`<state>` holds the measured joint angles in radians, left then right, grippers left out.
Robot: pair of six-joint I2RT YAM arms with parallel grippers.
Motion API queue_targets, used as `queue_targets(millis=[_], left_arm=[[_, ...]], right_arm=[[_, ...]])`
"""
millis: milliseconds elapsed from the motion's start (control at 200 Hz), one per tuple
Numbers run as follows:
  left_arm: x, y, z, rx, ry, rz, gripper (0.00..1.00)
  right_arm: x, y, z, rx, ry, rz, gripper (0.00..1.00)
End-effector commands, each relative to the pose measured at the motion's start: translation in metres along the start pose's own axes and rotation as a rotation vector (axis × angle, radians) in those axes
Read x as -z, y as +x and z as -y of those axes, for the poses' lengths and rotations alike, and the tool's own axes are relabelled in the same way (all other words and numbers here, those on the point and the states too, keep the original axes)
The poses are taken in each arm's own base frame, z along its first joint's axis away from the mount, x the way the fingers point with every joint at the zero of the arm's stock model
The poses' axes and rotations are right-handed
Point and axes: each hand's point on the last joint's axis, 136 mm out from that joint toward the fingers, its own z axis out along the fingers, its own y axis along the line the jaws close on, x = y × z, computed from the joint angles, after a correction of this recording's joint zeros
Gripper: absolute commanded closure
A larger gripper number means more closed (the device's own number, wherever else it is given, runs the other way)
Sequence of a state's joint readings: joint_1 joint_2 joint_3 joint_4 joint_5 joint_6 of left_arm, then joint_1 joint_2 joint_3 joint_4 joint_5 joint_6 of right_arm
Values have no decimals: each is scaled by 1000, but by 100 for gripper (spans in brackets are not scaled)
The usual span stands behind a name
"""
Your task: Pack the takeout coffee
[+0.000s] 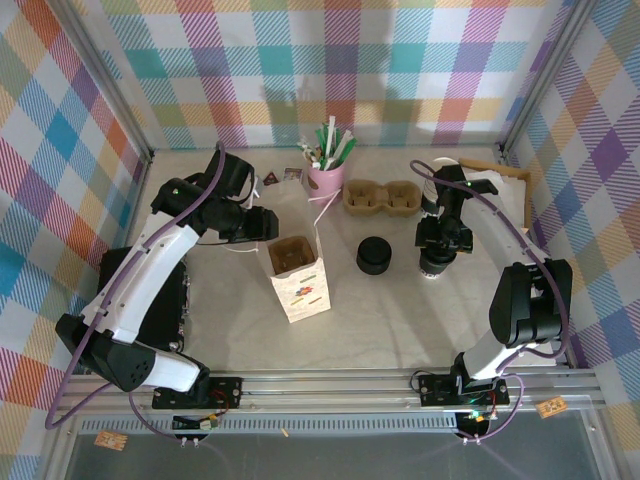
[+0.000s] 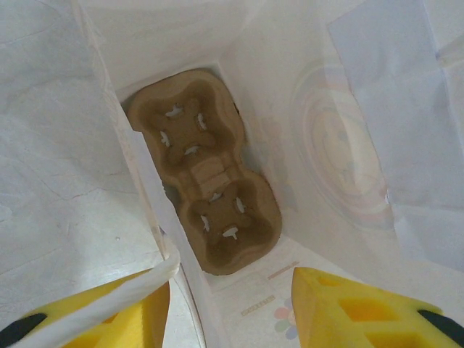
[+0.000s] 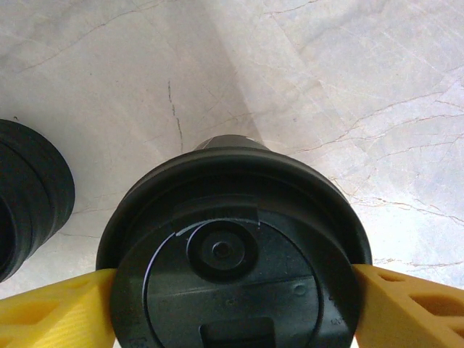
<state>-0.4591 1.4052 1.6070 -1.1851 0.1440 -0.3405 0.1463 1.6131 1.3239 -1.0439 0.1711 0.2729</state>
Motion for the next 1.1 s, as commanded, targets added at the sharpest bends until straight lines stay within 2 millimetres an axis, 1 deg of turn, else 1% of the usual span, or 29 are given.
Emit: queue_targets(millis=[0,65,155,270,565,695,830,945,1095], left_arm=[[9,3,-5,23,-15,2,52],[9,3,-5,23,-17,2,52],[8,3,-6,24,-23,3,52],[6,3,-8,18,-34,1,52],[7,3,-14,1,-64,2,52],[9,5,-16,19,-72,9,52],[8,4,-14,40,-59,16,52],[6,2,-12,46,-56,14,52],[10,1,-13,71,-71,9,52]], right_arm=[[-32,28,7,24,54,-138,23],[-35,30,6,28,54,-144,26],[-37,32,4,29,49,-156,33],[-38,34,2,34,45,-162,37],[-23,29,-8,46,4,-129,52],[-15,28,-13,64,-15,-97,55],[-12,29,-19,76,-50,-84,60],[-13,30,-20,95,-52,-90,64],[-15,33,-20,113,-55,-106,68]])
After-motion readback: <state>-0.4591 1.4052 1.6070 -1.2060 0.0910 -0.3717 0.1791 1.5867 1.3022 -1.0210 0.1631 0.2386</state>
